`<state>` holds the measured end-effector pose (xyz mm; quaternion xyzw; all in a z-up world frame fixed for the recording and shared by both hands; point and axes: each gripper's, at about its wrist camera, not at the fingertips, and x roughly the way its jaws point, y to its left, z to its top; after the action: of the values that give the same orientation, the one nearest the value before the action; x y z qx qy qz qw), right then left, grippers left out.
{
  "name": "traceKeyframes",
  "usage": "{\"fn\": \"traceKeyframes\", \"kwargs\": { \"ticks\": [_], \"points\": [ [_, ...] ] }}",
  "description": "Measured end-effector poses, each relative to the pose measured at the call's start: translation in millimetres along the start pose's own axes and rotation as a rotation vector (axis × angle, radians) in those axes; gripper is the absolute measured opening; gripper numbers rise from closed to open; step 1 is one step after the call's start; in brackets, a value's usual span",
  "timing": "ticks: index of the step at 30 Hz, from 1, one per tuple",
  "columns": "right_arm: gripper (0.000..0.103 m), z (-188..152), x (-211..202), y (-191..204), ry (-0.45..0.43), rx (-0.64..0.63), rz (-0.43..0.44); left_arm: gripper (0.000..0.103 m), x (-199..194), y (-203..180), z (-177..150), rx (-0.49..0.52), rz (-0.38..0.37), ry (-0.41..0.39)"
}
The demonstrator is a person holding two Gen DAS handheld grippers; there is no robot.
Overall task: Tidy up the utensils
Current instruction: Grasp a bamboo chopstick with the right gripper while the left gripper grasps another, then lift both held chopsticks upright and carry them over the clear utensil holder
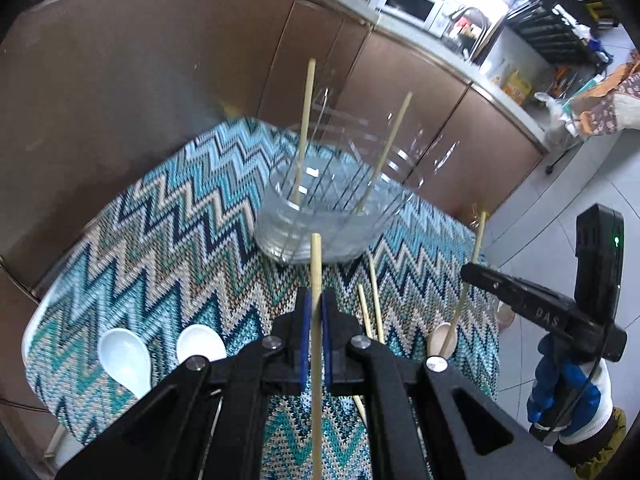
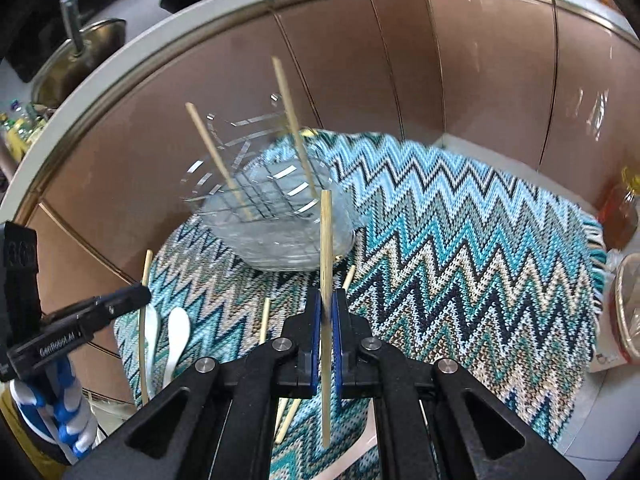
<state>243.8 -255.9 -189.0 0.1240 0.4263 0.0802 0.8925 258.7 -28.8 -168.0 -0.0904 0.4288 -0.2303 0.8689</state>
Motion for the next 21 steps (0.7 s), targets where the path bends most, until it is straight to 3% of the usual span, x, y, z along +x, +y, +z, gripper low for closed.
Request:
{"fn": "traceKeyframes", "kwargs": {
  "ticks": [11,21],
  "points": [
    [0.005,-12,-67,36,-0.118,-0.082,-0.021,0.005,-65,-7,-2,0.036,-0.005,-0.134],
    [0.005,-14,-103,60,-0.194,-0.130,-0.025,0.005,-103,-15,1,0.060,-0.006,-0.240]
  ]
}}
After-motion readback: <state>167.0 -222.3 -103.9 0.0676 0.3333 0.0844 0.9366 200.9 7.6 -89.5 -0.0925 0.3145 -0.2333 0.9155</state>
